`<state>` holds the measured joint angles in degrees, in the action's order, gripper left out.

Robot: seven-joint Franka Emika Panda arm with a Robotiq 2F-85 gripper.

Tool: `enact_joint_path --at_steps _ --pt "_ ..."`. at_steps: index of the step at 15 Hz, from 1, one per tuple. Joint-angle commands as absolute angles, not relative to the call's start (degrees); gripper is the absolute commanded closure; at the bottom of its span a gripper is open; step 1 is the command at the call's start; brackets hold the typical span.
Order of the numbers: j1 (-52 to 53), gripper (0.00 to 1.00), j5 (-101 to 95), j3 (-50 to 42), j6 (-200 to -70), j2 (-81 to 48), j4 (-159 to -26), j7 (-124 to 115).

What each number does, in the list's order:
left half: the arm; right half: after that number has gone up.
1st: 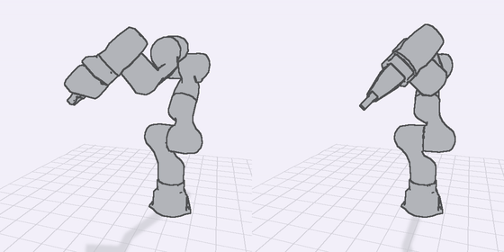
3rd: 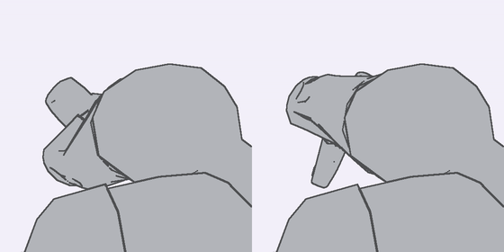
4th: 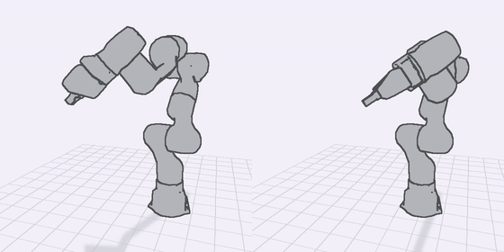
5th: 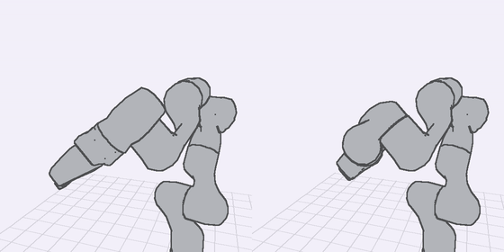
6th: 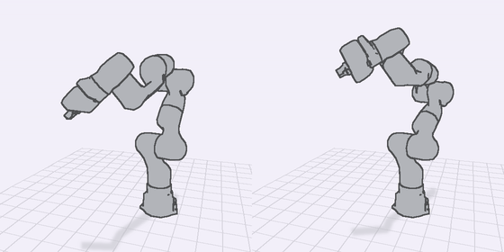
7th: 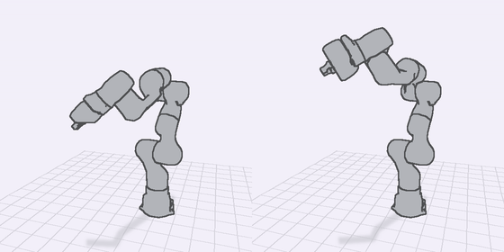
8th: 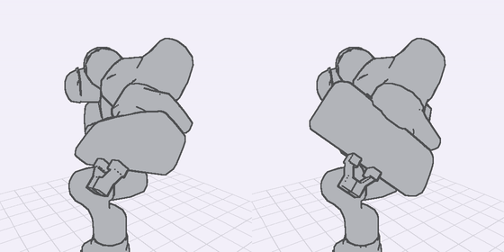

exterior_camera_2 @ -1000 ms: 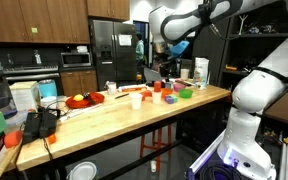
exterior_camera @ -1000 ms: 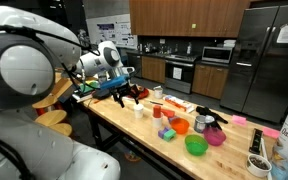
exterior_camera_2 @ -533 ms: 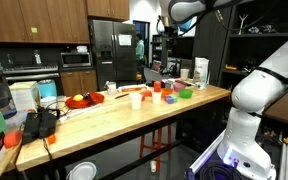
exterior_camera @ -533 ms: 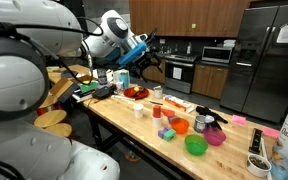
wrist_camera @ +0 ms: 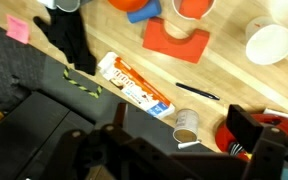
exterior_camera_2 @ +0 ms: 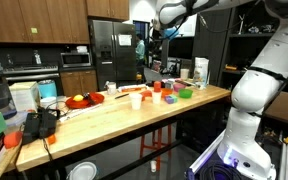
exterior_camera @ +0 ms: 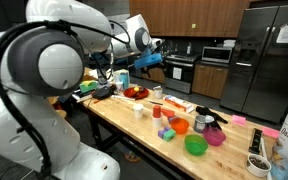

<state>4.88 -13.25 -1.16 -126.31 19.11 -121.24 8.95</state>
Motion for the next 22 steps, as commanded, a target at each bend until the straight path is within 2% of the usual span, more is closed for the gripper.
enact_joint_path --at_steps 1,7,17,22 --pt "5.9 0.0 -3.1 -1.8 -123.0 14.1 -117.0 13.9" --pt "5.7 0.0 4.7 -1.0 -110.8 11.3 -114.4 19.0" --pt "4.8 0.0 10.3 0.5 -119.0 -0.1 -106.6 21.0" --pt "4.2 0.0 12.2 1.5 -112.8 -2.4 -104.4 24.5"
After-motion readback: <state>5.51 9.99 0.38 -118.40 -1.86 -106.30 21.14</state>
